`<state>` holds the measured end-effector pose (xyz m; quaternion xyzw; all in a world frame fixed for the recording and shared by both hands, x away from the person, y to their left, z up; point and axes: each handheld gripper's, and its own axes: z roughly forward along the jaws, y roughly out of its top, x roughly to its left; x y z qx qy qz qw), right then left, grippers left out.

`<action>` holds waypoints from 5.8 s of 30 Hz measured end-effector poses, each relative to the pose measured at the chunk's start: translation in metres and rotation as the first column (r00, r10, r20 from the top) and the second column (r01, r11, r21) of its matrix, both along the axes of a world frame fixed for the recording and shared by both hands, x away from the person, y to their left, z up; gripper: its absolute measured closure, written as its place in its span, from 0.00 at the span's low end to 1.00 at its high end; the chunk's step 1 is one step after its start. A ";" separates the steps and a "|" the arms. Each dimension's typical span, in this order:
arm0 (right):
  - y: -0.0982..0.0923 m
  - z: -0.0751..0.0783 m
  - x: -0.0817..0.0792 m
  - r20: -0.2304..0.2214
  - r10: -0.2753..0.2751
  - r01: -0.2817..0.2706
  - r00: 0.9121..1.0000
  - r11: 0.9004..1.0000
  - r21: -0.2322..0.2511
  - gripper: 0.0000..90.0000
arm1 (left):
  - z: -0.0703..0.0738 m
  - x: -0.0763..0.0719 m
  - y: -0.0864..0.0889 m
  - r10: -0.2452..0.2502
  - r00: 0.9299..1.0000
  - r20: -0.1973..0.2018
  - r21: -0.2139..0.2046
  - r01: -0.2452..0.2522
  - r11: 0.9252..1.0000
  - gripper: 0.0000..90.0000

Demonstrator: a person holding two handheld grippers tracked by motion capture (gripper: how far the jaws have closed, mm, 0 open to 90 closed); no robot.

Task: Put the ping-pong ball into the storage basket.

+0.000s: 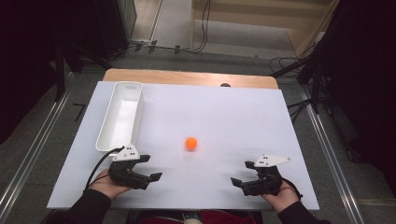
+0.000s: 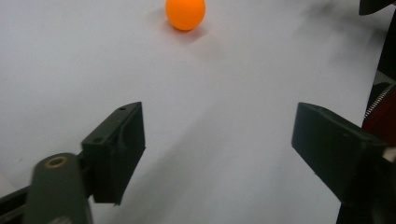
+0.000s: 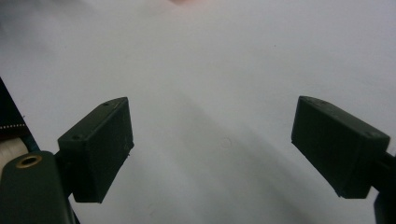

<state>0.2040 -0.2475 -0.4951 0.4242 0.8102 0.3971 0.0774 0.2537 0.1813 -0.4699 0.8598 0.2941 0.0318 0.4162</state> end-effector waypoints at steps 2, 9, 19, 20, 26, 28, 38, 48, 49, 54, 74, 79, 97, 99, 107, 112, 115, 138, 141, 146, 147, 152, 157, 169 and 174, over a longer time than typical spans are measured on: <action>0.000 0.000 0.000 0.006 0.004 -0.004 1.000 1.000 -0.002 0.13 | 0.001 0.000 -0.002 -0.004 1.000 0.006 -0.005 0.004 1.000 0.16; -0.001 0.000 -0.001 -0.002 -0.001 0.001 1.000 1.000 0.003 0.13 | 0.002 0.001 -0.010 0.024 1.000 -0.004 -0.039 -0.024 0.999 0.10; -0.001 0.000 -0.001 -0.005 -0.004 0.004 1.000 1.000 0.008 0.13 | 0.003 0.001 -0.017 0.032 0.999 -0.005 -0.025 -0.032 0.999 0.00; -0.001 0.000 -0.001 -0.004 -0.007 0.007 1.000 1.000 0.007 0.13 | 0.004 0.001 -0.017 0.036 0.999 0.002 -0.023 -0.036 0.999 0.00; -0.001 0.000 -0.001 -0.003 -0.001 0.001 1.000 1.000 0.000 0.13 | 0.006 0.001 -0.023 0.048 0.998 0.038 -0.010 -0.048 0.999 0.00; -0.001 0.000 -0.001 -0.003 -0.001 0.001 1.000 1.000 0.000 0.13 | 0.007 0.001 -0.026 0.047 0.998 0.043 -0.008 -0.047 0.999 0.00; -0.001 0.000 -0.001 -0.001 0.003 -0.003 1.000 1.000 -0.005 0.13 | 0.007 0.001 -0.040 0.034 0.997 0.069 0.004 -0.034 0.999 0.00; -0.001 0.000 -0.002 -0.005 0.003 -0.003 1.000 1.000 -0.004 0.13 | 0.006 0.005 -0.055 0.033 0.996 0.080 0.007 -0.034 0.999 0.00; -0.001 0.000 -0.002 -0.005 0.004 -0.004 1.000 1.000 -0.004 0.13 | 0.005 0.006 -0.057 0.030 0.996 0.078 0.006 -0.031 1.000 0.00; -0.001 0.000 -0.002 -0.007 0.007 -0.007 1.000 1.000 -0.009 0.13 | 0.005 0.010 -0.061 0.031 0.996 0.082 0.006 -0.032 0.999 0.00; 0.000 -0.001 -0.002 -0.011 0.012 -0.012 1.000 1.000 -0.017 0.13 | 0.004 0.020 -0.076 0.041 0.996 0.077 -0.001 -0.041 0.999 0.00; 0.000 -0.001 -0.002 -0.015 0.012 -0.012 1.000 1.000 -0.017 0.13 | 0.002 0.023 -0.081 0.036 0.996 0.082 0.013 -0.038 0.999 0.00; 0.001 -0.002 -0.002 -0.014 0.015 -0.015 1.000 1.000 -0.022 0.13 | -0.001 0.036 -0.094 0.024 0.997 0.078 0.045 -0.027 0.999 0.00; 0.001 -0.002 -0.002 -0.012 0.015 -0.015 1.000 1.000 -0.025 0.13 | -0.001 0.036 -0.096 0.024 0.996 0.082 0.053 -0.028 0.998 0.00; 0.001 -0.002 -0.002 -0.012 0.017 -0.017 1.000 1.000 -0.026 0.13 | 0.001 0.039 -0.101 0.030 0.996 0.084 0.049 -0.034 0.998 0.00; 0.000 -0.002 -0.002 -0.012 0.023 -0.023 1.000 0.999 -0.029 0.13 | 0.001 0.042 -0.102 0.030 0.996 0.084 0.048 -0.034 0.998 0.00; 0.001 -0.002 -0.002 -0.018 0.022 -0.022 1.000 0.999 -0.028 0.13 | 0.000 0.046 -0.104 0.034 0.997 0.072 0.043 -0.037 0.998 0.00; 0.000 -0.002 -0.002 -0.014 0.021 -0.022 1.000 0.999 -0.030 0.13 | -0.004 0.065 -0.117 0.055 0.995 0.077 0.051 -0.059 0.997 0.01; 0.000 -0.002 -0.002 -0.015 0.020 -0.020 1.000 0.999 -0.026 0.13 | -0.003 0.069 -0.120 0.054 0.995 0.081 0.054 -0.059 0.997 0.01; 0.000 -0.002 -0.002 -0.019 0.016 -0.016 1.000 1.000 -0.026 0.13 | -0.003 0.072 -0.123 0.051 0.995 0.080 0.060 -0.056 0.997 0.01; 0.000 -0.002 -0.002 -0.019 0.016 -0.017 1.000 1.000 -0.026 0.13 | -0.004 0.073 -0.123 0.050 0.995 0.085 0.058 -0.055 0.997 0.01; -0.001 -0.002 -0.003 -0.020 0.019 -0.020 1.000 0.999 -0.026 0.13 | -0.005 0.077 -0.125 0.052 0.995 0.084 0.040 -0.055 0.998 0.05; 0.000 -0.003 -0.003 -0.019 0.016 -0.017 1.000 0.999 -0.030 0.13 | -0.005 0.084 -0.130 0.045 0.995 0.087 0.042 -0.049 0.998 0.05; 0.000 -0.003 -0.003 -0.019 0.018 -0.019 1.000 0.999 -0.033 0.13 | -0.012 0.090 -0.136 0.031 0.998 0.060 0.023 -0.033 0.999 0.05; -0.001 -0.002 -0.004 -0.018 0.021 -0.021 1.000 0.999 -0.033 0.13 | -0.013 0.089 -0.136 0.032 0.995 0.091 0.042 -0.036 0.998 0.08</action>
